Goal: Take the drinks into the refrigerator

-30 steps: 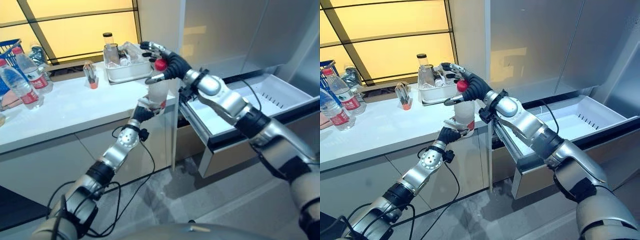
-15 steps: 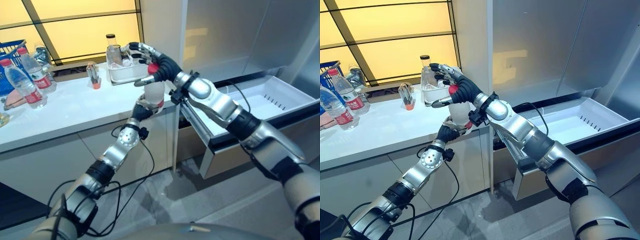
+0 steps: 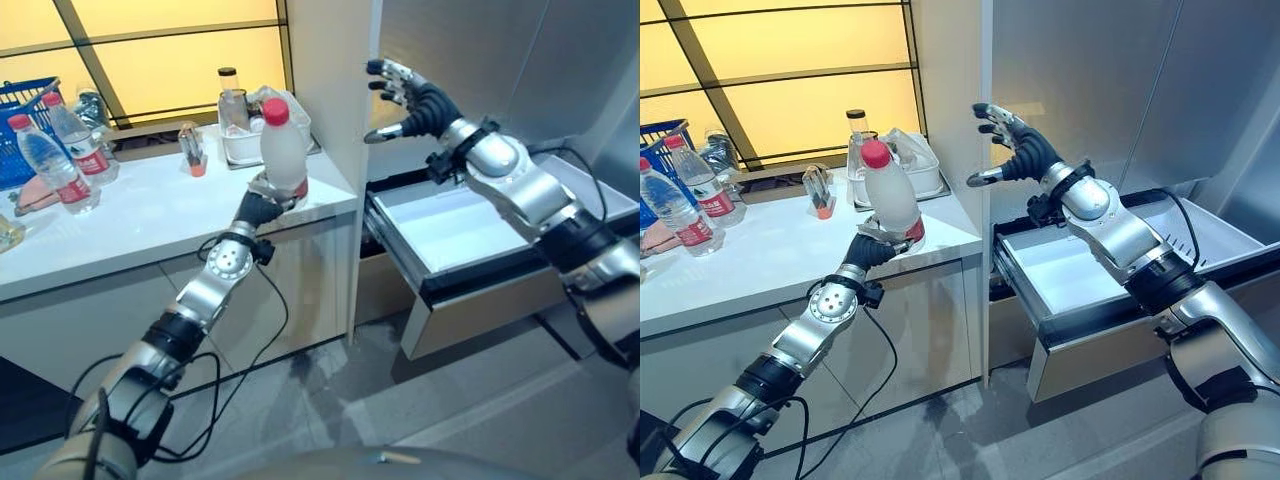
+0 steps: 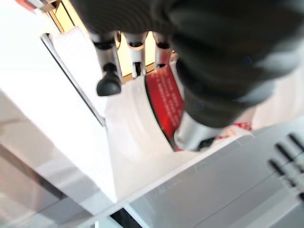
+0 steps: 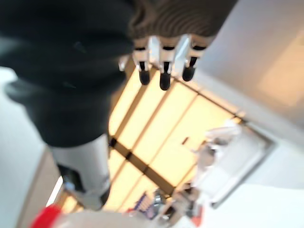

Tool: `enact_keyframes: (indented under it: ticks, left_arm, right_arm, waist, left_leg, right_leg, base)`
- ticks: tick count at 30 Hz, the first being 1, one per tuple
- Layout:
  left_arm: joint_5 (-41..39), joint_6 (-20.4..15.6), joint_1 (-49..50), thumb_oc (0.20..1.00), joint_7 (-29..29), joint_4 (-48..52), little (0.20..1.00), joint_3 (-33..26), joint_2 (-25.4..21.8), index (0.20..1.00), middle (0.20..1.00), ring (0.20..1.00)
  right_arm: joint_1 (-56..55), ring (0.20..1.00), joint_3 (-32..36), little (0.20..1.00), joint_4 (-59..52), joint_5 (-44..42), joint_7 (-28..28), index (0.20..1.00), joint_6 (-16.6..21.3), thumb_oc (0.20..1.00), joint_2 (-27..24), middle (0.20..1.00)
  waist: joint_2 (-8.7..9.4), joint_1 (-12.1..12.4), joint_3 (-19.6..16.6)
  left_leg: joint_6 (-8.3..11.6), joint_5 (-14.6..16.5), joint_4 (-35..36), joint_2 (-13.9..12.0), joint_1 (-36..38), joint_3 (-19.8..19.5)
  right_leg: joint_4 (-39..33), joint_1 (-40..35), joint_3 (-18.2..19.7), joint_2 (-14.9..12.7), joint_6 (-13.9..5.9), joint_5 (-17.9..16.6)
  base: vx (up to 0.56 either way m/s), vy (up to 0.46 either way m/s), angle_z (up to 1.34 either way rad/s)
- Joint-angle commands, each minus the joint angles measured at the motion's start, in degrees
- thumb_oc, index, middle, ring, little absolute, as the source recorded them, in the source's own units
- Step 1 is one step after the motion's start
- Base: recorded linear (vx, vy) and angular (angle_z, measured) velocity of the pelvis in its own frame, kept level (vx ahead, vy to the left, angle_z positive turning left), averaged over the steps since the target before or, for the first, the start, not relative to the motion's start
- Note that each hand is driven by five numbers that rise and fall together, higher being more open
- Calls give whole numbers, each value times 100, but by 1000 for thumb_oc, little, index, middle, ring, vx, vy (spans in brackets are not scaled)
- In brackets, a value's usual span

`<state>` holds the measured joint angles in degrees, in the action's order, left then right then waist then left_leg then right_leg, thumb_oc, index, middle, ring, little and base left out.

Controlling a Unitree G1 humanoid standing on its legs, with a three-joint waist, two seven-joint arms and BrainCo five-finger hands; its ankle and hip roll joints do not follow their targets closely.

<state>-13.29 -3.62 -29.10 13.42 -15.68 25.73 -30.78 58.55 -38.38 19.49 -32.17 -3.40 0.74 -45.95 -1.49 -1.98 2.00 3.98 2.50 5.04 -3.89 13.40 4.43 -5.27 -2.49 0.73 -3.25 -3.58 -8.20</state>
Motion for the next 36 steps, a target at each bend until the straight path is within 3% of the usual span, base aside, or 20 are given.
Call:
enact_keyframes:
  ticks: [1,16,28,34,36]
  left_arm:
    - [-249,-723,-982,200,-5,500,200,-110,-283,200,200,200]
    - [-642,-736,-1162,200,-212,691,200,135,52,200,200,200]
    - [-1284,-616,-1341,200,-748,555,200,687,122,200,200,200]
    - [-1404,-602,-1556,200,-701,304,200,849,306,200,200,200]
    - [-1396,-591,-1591,247,-684,202,247,865,373,247,247,247]
  right_arm:
    - [835,1000,-501,1000,506,-104,-256,1000,86,1000,-216,1000]
    - [648,1000,-384,1000,800,-453,-393,1000,107,1000,306,1000]
    - [1372,1000,-1038,1000,751,-438,-652,1000,24,1000,575,1000]
    - [1445,1000,-1063,1000,762,-464,-574,1000,60,1000,892,1000]
    - [1425,1000,-1033,1000,770,-451,-543,1000,65,1000,950,1000]
  waist:
    - [112,136,-212]
    - [114,165,-151]
    - [102,157,-124]
    - [78,135,-157]
    - [73,126,-162]
  left_leg:
    - [-93,148,-241,172,-385,-335]
    - [-100,177,-232,166,-391,-382]
    - [-92,179,-237,166,-366,-367]
    - [-99,182,-232,166,-345,-365]
    - [-102,184,-236,172,-346,-365]
  right_leg:
    - [550,-433,-320,-242,-291,1108]
    - [552,-439,-349,-213,-283,1151]
    - [519,-463,-299,-197,-278,1141]
    - [533,-491,-309,-202,-278,1145]
    - [534,-492,-308,-205,-278,1144]
  base:
    - [0,0,0]
    - [3,-1,0]
    - [4,-1,0]
    - [0,0,0]
    - [0,0,0]
